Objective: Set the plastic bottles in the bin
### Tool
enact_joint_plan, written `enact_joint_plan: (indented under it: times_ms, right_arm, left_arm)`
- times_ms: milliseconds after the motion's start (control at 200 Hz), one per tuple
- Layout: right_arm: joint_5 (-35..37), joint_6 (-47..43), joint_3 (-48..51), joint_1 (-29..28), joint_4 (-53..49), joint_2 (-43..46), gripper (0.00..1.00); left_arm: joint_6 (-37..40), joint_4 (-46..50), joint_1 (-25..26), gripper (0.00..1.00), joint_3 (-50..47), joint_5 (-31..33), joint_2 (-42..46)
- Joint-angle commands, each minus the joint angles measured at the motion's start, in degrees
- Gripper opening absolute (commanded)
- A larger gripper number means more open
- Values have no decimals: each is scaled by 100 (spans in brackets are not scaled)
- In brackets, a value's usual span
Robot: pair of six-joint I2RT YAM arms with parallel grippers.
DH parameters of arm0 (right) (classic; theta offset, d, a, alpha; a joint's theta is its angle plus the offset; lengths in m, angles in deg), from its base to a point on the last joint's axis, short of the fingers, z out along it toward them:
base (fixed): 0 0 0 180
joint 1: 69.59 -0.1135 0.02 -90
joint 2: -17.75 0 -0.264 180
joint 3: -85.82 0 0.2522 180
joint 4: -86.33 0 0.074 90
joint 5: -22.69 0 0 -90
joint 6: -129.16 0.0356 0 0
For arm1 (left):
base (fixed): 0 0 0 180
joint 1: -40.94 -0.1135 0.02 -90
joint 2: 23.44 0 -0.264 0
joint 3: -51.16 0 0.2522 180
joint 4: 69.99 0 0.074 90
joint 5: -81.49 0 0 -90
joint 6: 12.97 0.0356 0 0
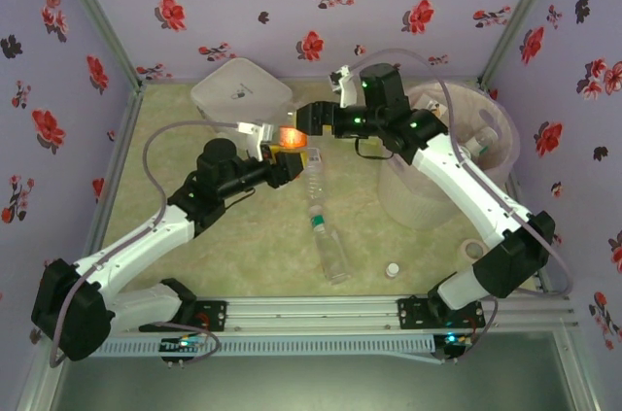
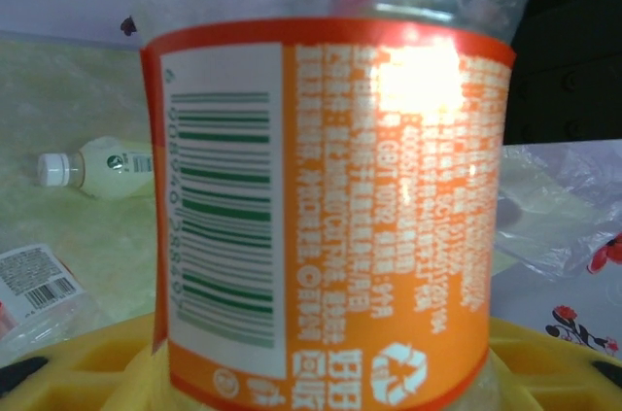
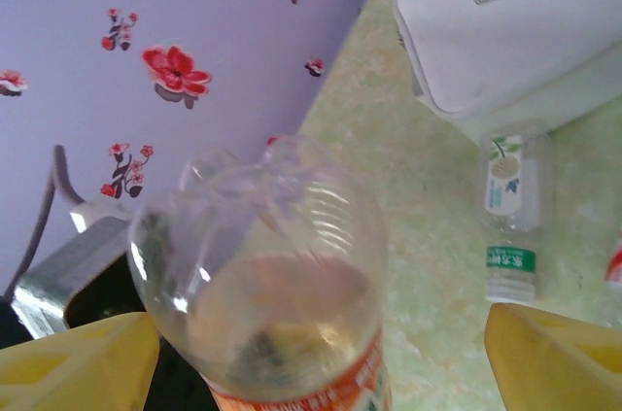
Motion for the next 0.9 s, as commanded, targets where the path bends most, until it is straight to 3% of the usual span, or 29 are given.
enact_joint_plan:
  times_ms: [0,195,345,540,650,780,895]
  right_arm:
    - [-83,185,110,-70,589,-76,84]
    - [-48,122,161,-70,646,-87,79]
    - [8,-42,189,-62,556,-59,69]
    - [251,-239,148,70,370,159,55]
    - [276,-329,12,300,241,268,49]
    - [473,-605,-396,877,-229,615,41]
    - [1224,-1093,-762,1454,-900,1211,33]
  left_arm:
    - [134,-340,147,22,58,-192,-52]
    - [-118,-716,247,23,-13,-194,-181]
    - [-119,-702,301,29,53,-190,-293]
    - [-60,-609,301,49,67,-106,-319]
    - [-61,-585,309,66,14,152,-275]
    - [-94,-555,292,89,-95,601,-190]
    - [-194,-119,250,96,-127,1418,-95]
